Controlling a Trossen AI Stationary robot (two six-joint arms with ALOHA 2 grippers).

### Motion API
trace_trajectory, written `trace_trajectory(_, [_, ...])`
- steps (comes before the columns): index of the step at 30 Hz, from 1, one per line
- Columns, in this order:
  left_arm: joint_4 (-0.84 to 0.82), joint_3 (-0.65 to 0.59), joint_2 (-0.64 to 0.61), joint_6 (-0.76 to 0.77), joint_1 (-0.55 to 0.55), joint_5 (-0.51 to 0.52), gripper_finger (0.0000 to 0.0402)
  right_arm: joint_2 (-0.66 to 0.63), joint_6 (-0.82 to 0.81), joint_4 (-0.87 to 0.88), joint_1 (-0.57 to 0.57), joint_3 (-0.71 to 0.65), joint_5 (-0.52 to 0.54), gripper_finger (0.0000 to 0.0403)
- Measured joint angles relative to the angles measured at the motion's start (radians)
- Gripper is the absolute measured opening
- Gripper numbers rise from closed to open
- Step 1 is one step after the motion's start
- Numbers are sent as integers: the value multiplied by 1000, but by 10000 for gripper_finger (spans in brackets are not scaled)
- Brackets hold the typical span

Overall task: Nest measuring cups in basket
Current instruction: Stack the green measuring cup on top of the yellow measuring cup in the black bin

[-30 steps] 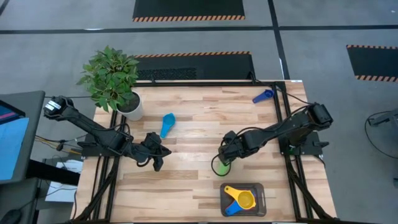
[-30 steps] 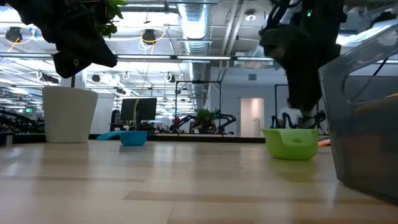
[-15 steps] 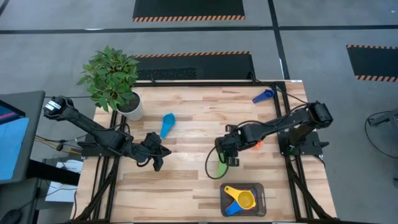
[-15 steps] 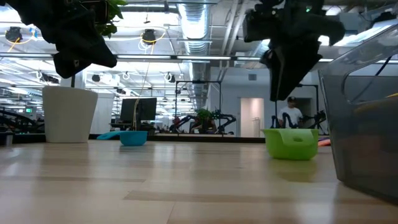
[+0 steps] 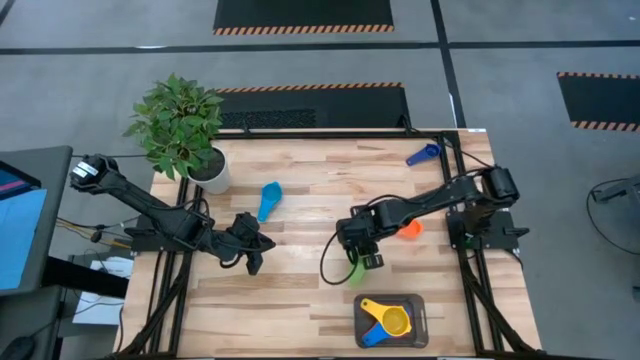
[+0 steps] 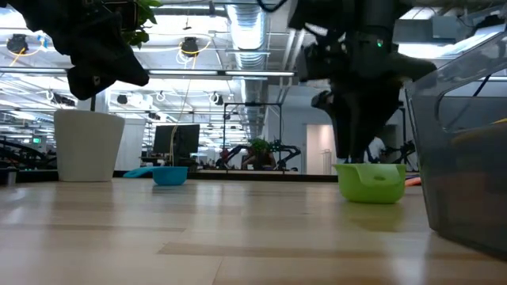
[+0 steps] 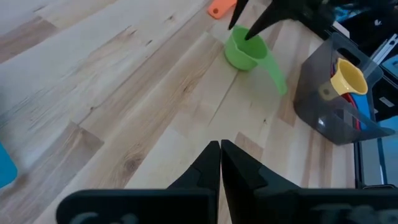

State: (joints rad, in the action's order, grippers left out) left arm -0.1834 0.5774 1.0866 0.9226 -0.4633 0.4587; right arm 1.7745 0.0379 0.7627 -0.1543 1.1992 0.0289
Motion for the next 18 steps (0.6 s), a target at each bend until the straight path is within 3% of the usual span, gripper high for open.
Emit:
trace_trajectory(12, [1,0,0,8,0,0,0,129,-43,-8,-2,0,-5,152])
trace_trajectory(15, [0,0,0,8,0,0,0,130,-116,-6,-3,0,-10,113])
trace_trajectory(18, [-3,0,0,8,0,0,0,118,-205,4,-3,1,-29,45])
